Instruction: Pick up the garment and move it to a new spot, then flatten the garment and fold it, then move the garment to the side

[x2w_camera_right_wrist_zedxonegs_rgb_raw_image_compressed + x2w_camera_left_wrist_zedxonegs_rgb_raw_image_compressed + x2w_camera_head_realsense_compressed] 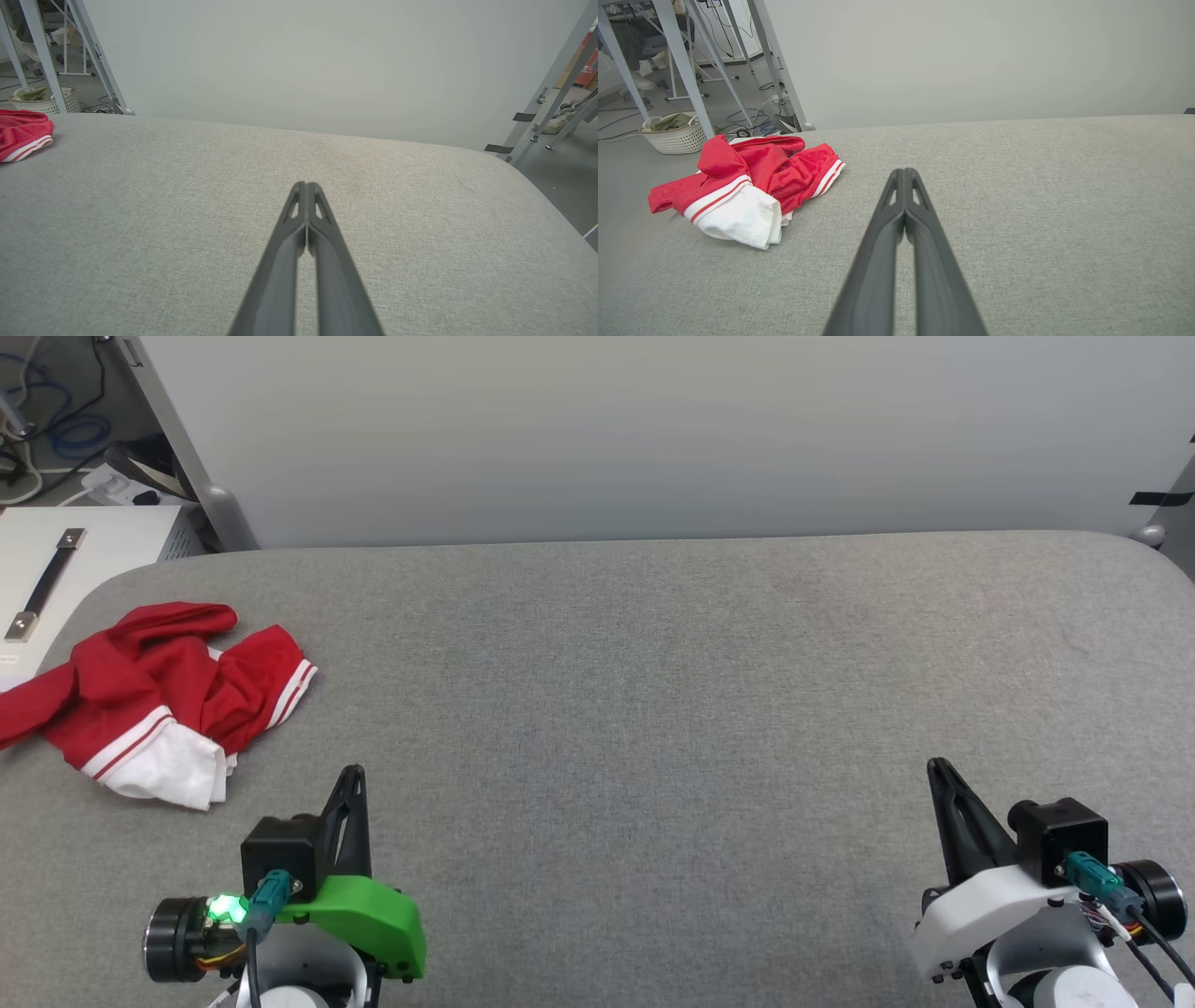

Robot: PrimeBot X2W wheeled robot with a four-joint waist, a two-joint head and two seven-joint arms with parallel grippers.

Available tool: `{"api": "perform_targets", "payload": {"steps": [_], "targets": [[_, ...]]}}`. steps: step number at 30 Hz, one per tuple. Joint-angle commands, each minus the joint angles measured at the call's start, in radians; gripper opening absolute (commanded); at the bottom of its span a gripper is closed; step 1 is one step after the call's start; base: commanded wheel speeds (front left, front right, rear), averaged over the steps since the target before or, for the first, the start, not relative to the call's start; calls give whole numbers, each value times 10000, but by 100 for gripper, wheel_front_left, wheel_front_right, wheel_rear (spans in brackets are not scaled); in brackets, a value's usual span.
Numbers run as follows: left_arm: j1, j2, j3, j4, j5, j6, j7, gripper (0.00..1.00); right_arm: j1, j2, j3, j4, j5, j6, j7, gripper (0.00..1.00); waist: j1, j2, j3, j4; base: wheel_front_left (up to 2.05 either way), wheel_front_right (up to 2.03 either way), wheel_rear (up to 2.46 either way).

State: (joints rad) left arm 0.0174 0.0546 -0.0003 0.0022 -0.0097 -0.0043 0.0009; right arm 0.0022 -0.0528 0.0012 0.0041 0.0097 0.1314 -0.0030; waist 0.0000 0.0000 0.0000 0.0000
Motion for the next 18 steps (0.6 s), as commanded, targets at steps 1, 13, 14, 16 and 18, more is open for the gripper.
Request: {"api": "perform_targets", "payload": {"steps": [1,13,14,16,18], "targets": [[-174,-43,3,-22,97,43,-9,0,-22,26,-12,-41,-97,-7,30,0,0,0,0,0,0,0,0],[-174,-43,3,-22,97,43,-9,0,-22,26,-12,-41,-97,-7,30,0,0,0,0,0,0,0,0],[-174,-43,3,-22,97,43,-9,0,-22,26,-12,-41,-97,-7,30,0,0,0,0,0,0,0,0],[-174,-43,3,-22,97,43,-9,0,-22,26,-12,-41,-97,-7,30,0,0,0,0,0,0,0,0],[-174,-43,3,-22,97,43,-9,0,-22,26,-12,-41,-97,-7,30,0,0,0,0,0,0,0,0]]}}
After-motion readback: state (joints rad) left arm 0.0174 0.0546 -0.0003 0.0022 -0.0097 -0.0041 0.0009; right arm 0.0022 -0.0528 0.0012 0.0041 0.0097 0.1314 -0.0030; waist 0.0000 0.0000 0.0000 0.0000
